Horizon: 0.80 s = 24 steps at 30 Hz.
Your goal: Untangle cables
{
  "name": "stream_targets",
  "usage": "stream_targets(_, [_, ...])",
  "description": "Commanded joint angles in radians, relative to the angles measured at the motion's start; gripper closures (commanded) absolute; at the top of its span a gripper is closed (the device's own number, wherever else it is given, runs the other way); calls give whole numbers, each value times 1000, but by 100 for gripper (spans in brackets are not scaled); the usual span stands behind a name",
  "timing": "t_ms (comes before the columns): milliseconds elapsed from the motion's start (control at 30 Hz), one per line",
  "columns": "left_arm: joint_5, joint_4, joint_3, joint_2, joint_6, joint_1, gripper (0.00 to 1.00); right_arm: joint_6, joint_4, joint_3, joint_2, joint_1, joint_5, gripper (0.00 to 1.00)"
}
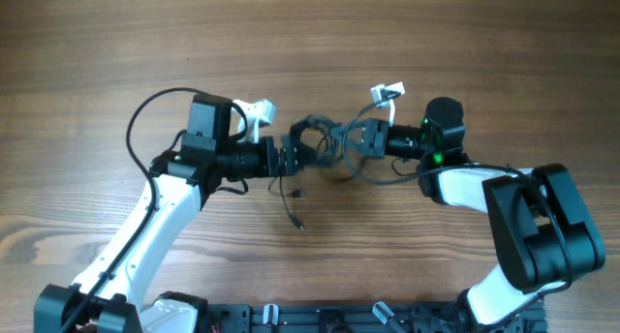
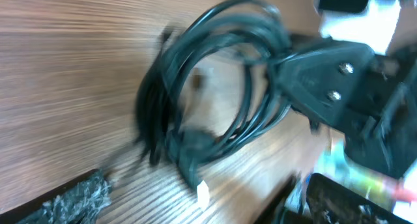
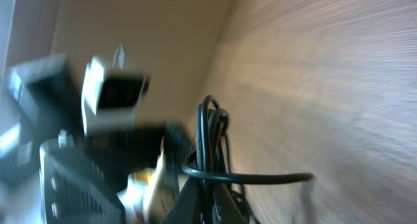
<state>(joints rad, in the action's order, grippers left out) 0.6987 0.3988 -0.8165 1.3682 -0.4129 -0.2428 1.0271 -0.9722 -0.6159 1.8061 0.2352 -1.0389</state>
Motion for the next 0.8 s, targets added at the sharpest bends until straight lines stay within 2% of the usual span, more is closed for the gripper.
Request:
stream_targets(0, [-106,-25,-6,3,-401,5,0,345,-20,-6,-13,4,282,96])
stream_targets(133, [-107,-28,-6,3,-634,0,0,422,-109,-6,-13,30,378,96])
stream_targets(300, [-160,-48,-6,3,-804,-37,0,468,-115,-6,-13,94,389,95])
stream_targets(500, [-338,-78,-6,3,-987,-103,0,502,-116,-6,-13,165,385,95])
stream_targets(567, [-372,-78,-6,3,-1059,-116,5,537,-122,-6,-13,183,385,96])
stream_targets(767, [-446,-77,-6,3,-1215,-143,28,600,-200,-6,-13,222,385,96])
